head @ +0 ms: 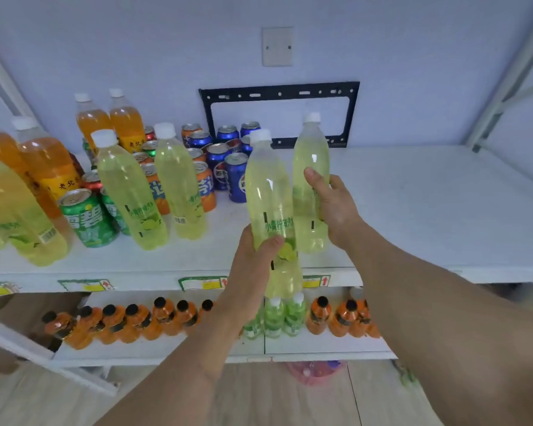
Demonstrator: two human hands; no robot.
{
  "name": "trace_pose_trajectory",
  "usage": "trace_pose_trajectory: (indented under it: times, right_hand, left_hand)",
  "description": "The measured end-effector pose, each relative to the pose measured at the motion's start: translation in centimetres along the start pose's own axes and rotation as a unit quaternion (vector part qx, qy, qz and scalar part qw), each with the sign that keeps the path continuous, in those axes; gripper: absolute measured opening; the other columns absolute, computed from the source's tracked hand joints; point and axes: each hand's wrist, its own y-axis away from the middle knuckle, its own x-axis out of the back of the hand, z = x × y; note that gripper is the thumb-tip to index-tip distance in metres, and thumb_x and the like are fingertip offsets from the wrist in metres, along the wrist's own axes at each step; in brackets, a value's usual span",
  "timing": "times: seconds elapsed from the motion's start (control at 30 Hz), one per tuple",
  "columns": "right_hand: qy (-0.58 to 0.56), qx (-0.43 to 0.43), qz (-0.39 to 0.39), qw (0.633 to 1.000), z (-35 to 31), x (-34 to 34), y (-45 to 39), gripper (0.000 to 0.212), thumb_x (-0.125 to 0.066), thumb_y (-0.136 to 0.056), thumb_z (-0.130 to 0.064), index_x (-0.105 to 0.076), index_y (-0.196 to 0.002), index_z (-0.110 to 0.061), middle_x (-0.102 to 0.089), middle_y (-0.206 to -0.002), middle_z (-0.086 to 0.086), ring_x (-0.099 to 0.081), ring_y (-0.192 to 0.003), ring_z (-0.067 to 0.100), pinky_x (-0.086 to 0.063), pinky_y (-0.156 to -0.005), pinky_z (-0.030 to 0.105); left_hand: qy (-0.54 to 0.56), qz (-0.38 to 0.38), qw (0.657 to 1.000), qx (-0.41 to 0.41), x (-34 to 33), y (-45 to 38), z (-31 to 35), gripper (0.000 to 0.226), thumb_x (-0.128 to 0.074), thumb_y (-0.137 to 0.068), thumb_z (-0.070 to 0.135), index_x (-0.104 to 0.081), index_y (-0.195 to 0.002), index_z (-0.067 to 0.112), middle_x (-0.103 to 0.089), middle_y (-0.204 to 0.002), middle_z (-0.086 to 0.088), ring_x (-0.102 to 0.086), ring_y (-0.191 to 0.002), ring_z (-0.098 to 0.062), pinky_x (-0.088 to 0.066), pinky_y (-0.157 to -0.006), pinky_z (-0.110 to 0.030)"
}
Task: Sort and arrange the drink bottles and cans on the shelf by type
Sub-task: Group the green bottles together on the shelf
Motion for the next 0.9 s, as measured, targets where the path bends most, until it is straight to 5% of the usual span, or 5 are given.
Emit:
trace_pose_trajectory:
  times: [0.07, 0.27, 0.5, 0.67, 0.9]
  right_hand:
    - [0.001, 0.003, 0.031, 0.999, -0.5, 3.2, 1.0, 0.057, -0.065, -0.081, -0.063, -0.053, -0.120, -0.024, -0.061, -0.107, -0.009, -0.059, -0.095, 0.008, -0.048, -0.072, 0.028]
    - [0.011, 0.012, 0.092, 0.996, -2.0, 13.0, 1.9, 0.097, -0.076, -0.050, -0.078, -0.055, -0.127, -0.023, -0.068, -0.116, 0.001, -0.067, -0.103, 0.025, -0.054, -0.092, 0.048]
    - [0.035, 0.015, 0.089, 0.995, -3.8, 26.1, -1.7, 0.075, -0.084, -0.055, -0.063, -0.067, -0.110, -0.015, -0.067, -0.116, 0.021, -0.066, -0.088, 0.035, -0.053, -0.089, 0.057]
    - [0.051, 0.016, 0.058, 0.997, -4.9, 34.8, -6.0, 0.058, -0.081, -0.072, -0.046, -0.065, -0.116, -0.013, -0.071, -0.101, 0.012, -0.064, -0.076, 0.023, -0.049, -0.057, 0.028]
    - [0.067, 0.023, 0.026, 0.997, -5.9, 42.4, -11.3, 0.055, -0.081, -0.074, -0.039, -0.062, -0.118, -0.012, -0.070, -0.098, 0.006, -0.068, -0.084, 0.024, -0.055, -0.073, 0.040]
  left_hand:
    - [0.003, -0.023, 1.000, -0.005, -2.9, 0.4, 0.3, 0.044, -0.069, -0.083, 0.043, -0.055, -0.124, 0.033, -0.071, -0.109, 0.012, -0.068, -0.101, -0.005, -0.053, -0.085, -0.032]
    - [0.001, -0.104, 0.995, -0.002, -12.2, 0.0, 0.7, 0.054, -0.081, -0.076, 0.028, -0.053, -0.123, 0.024, -0.072, -0.107, 0.004, -0.071, -0.095, -0.009, -0.055, -0.077, -0.026]
    - [-0.015, -0.113, 0.993, -0.010, -24.2, -3.7, -1.0, 0.045, -0.077, -0.083, 0.025, -0.055, -0.122, 0.023, -0.071, -0.109, 0.003, -0.070, -0.094, -0.007, -0.054, -0.074, -0.022]
    - [-0.015, -0.079, 0.997, -0.008, -32.5, -6.8, -1.8, 0.043, -0.077, -0.083, 0.028, -0.056, -0.121, 0.026, -0.071, -0.108, 0.006, -0.070, -0.094, -0.007, -0.055, -0.082, -0.031]
    - [-0.017, -0.041, 0.999, -0.011, -39.9, -10.8, -2.3, 0.044, -0.077, -0.080, 0.029, -0.056, -0.118, 0.026, -0.071, -0.106, 0.005, -0.070, -0.093, -0.011, -0.055, -0.078, -0.033]
